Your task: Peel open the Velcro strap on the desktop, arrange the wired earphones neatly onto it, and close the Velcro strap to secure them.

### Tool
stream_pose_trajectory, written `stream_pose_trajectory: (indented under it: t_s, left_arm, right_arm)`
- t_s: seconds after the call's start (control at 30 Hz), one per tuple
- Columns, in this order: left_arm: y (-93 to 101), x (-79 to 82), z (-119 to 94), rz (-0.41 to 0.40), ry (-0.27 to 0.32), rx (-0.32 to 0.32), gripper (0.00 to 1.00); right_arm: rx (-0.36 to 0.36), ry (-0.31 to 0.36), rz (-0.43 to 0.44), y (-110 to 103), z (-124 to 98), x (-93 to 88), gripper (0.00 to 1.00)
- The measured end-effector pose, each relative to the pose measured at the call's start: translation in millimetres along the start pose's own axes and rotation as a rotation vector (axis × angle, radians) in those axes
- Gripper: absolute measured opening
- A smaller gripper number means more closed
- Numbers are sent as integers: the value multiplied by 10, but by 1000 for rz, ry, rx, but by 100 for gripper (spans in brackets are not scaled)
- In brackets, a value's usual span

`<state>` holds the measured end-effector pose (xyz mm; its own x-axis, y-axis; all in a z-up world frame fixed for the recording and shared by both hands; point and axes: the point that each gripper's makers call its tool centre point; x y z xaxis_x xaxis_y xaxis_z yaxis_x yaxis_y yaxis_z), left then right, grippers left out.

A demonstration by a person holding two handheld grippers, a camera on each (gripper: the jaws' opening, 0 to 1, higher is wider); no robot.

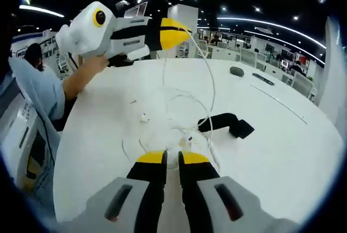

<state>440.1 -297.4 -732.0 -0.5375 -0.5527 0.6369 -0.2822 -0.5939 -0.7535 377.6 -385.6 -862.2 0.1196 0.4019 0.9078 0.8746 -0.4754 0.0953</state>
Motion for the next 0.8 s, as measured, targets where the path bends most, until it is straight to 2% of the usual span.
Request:
stream_pose_trajectory:
  t_s: [0.23, 0.3, 0.4, 0.53, 0.67, 0.8]
  left_arm:
    - [-387, -4, -143, 41, -14, 103, 5]
    - [-498, -10, -199, 59, -26, 130, 5]
    - [-581, 16, -251, 43, -25, 152, 5]
    - [-568, 69, -306, -21, -9, 142, 5]
    - [-488, 68, -327, -51, -1, 127, 5]
    - [-430, 28, -317, -75, -3, 117, 5]
  right_arm:
    - [-23, -17, 24, 52, -72, -30, 10]
    - [-28, 0, 26, 64, -55, 21, 10]
    - [-36, 21, 26, 81, 10, 107, 10]
    - [-67, 6, -21, 156, 95, 123, 10]
    - [-75, -6, -48, 175, 172, 115, 10]
    - [3, 12, -31, 9, 208, 174, 10]
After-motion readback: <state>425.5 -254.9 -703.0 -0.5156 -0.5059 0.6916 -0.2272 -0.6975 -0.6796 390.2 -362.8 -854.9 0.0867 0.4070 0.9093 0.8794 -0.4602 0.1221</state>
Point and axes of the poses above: the point that each gripper's makers call its tool centre point, and the gripper's own axes: z roughly forward along the fingers, y roughly to its right, x roughly out of its top, and after that the axes turned 7 degrees about y, right-handed
